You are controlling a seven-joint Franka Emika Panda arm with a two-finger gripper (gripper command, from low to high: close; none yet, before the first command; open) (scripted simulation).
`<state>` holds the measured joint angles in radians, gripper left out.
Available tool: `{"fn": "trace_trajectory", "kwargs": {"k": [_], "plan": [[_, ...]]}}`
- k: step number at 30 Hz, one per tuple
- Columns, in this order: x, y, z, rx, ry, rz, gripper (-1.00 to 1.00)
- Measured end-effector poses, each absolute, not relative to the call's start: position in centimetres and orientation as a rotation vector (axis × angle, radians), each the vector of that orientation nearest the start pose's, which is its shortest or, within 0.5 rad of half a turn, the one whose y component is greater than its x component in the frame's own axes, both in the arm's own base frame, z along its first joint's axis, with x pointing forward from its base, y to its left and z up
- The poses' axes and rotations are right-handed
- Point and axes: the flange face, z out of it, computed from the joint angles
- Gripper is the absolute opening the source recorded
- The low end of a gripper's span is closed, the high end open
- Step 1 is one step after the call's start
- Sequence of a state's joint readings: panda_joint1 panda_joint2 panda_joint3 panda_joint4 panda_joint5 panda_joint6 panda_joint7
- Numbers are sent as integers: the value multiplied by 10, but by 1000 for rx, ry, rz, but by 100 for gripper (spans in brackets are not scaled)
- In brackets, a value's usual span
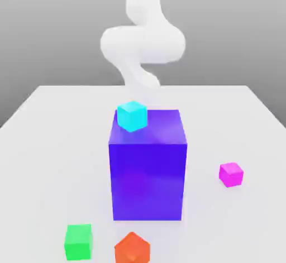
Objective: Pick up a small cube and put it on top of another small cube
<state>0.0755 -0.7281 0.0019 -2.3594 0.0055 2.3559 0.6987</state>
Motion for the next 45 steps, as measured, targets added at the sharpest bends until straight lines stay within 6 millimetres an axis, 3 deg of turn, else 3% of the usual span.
{"fn": "trace_trajectory", "kwargs": {"k": [4, 9, 12, 15, 20, 21, 28, 29, 35, 43, 45], "plan": [[406, 93, 562, -2792, 408, -783, 0], [397, 171, 439, -2939, -167, -567, 0], [371, 208, 369, -2959, -522, -433, 0], [332, 235, 304, -2929, -881, -295, 0], [247, 254, 210, -2757, -1482, -54, 0], [240, 251, 197, -2740, -1528, -27, 0], [231, 251, 135, -2710, -1588, 0, 0], [231, 251, 129, -2710, -1588, 0, -100], [230, 251, 125, -2711, -1588, 3, -100], [230, 252, 181, -2710, -1592, 2, -100], [243, 250, 191, -2707, -1594, 7, -100]]}}
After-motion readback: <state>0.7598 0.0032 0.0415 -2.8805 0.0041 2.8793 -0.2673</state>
